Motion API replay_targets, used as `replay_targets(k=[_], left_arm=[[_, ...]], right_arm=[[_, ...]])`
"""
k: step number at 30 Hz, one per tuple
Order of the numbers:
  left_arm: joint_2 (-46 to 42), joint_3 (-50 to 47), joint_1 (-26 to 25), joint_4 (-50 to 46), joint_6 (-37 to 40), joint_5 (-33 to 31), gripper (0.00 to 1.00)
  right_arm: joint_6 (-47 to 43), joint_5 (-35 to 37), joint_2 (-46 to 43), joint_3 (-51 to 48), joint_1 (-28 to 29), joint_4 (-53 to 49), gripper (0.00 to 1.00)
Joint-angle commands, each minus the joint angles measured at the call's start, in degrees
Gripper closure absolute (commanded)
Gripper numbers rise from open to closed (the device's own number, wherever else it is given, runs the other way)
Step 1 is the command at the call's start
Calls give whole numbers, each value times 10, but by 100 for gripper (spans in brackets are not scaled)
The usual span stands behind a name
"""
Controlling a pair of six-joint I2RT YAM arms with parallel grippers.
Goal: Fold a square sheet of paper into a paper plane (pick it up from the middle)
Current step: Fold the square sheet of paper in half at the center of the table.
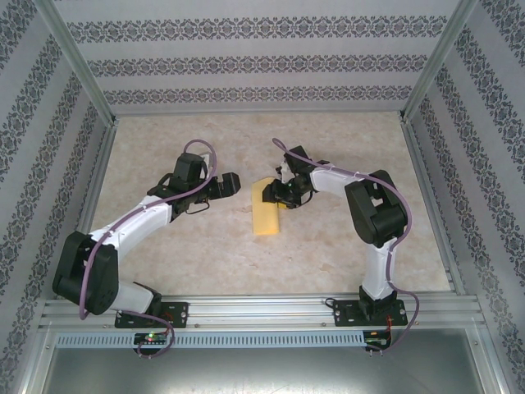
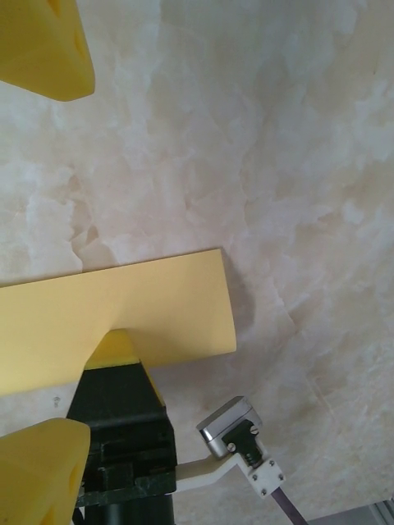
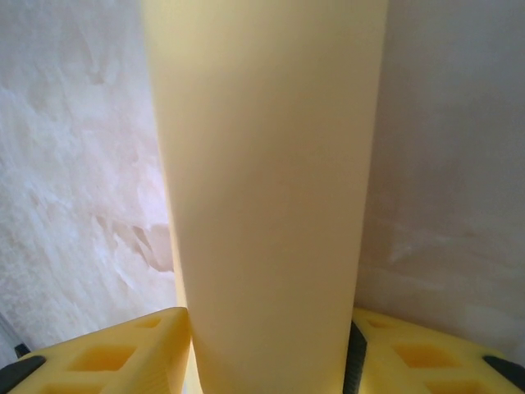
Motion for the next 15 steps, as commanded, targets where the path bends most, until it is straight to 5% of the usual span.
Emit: replay_targets(k=[1,8,15], left_arm=[[21,10,-10,2,3,9,0],[39,2,-15,24,3,13,0],[49,10,-15,19,11,17,0]], right_arm=[[-25,23,-6,-2,5,-35,45],[23,101,-49,-18,5,-43,32],[30,142,-80,-23,8,-66,28]])
